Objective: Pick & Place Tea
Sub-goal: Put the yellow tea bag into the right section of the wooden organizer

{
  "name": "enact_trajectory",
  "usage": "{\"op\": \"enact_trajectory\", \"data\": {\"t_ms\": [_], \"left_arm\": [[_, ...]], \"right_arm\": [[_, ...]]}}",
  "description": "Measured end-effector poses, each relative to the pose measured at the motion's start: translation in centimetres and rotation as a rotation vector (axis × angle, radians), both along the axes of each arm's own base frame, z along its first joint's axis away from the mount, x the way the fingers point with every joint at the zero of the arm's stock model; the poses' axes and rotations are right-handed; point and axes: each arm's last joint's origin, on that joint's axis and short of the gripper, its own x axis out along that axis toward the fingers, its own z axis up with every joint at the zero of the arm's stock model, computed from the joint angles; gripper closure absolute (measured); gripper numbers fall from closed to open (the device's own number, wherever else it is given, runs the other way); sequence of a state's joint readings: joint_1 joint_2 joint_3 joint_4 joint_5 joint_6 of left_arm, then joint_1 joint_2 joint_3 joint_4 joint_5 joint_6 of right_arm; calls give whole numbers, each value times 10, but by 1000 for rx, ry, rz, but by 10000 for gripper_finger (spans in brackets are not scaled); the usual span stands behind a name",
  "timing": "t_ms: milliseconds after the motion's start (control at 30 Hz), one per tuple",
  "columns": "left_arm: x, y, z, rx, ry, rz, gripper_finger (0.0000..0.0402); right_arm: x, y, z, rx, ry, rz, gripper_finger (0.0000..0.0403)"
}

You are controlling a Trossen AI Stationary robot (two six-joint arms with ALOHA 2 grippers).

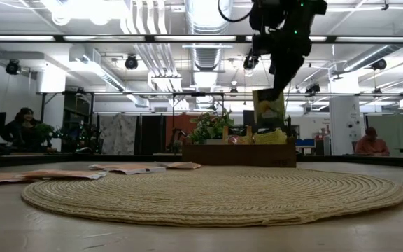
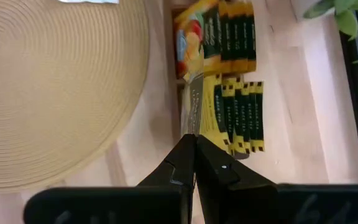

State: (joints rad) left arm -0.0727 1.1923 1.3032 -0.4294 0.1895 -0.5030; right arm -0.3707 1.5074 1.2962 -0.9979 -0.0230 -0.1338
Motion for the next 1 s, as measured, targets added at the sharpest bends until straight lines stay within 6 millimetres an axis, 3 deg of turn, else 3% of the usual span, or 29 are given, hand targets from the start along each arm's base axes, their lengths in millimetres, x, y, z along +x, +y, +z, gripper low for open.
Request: {"op": "enact_trajectory", "data": {"t_ms": [1000], "left_arm": [[0, 0, 0, 1, 0, 9, 175]], "right_arm": [[-11, -11, -63, -33, 20, 53, 395]]}}
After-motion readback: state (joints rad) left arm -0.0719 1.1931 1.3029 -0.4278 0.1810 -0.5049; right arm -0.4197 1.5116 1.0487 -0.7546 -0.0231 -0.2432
